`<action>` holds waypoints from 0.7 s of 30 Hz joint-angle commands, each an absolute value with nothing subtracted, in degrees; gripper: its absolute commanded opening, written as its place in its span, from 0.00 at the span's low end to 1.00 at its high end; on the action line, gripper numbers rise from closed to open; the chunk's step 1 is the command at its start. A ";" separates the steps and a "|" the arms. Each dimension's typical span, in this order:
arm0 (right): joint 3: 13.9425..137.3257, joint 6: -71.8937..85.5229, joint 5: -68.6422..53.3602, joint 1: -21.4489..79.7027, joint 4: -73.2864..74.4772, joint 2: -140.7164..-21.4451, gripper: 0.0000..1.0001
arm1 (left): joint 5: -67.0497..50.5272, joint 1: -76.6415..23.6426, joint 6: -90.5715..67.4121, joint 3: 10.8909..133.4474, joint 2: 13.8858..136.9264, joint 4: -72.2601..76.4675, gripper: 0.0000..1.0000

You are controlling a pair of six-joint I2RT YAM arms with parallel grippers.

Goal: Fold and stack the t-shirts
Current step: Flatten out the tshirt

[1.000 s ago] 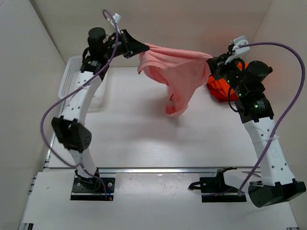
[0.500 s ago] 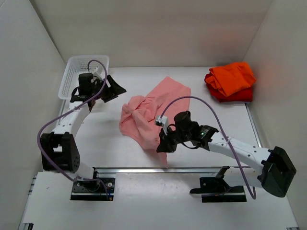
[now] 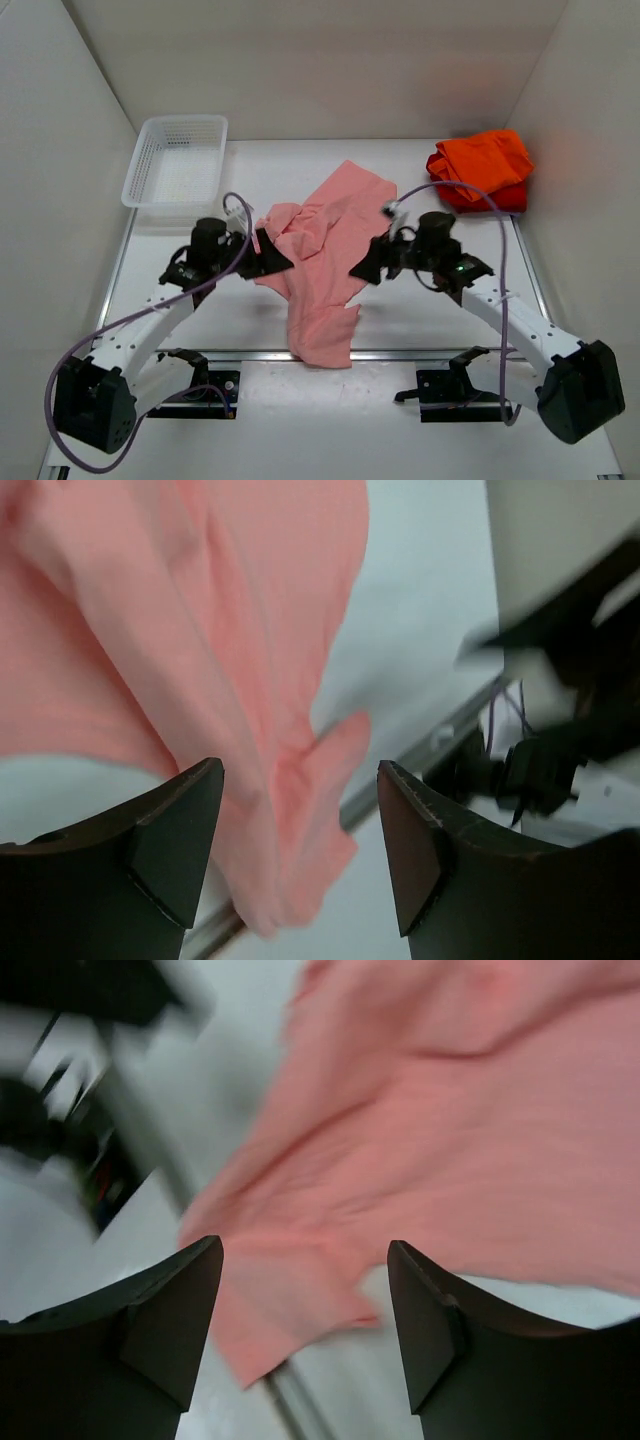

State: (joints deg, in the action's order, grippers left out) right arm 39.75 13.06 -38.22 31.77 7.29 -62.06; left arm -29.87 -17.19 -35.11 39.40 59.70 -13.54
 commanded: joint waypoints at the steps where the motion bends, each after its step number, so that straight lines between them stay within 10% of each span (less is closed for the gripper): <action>1: 38.14 18.64 -30.67 17.80 4.48 -60.64 0.65 | -27.33 -23.63 -38.76 32.44 54.94 -15.29 0.75; 21: 49.56 26.90 -13.45 11.43 10.90 -89.55 0.72 | -30.50 -40.94 -43.86 21.27 60.27 -14.68 0.70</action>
State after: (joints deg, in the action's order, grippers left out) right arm 45.84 25.54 -15.25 11.22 12.01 -87.39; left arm -29.45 -38.39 -44.05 21.15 56.75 -17.26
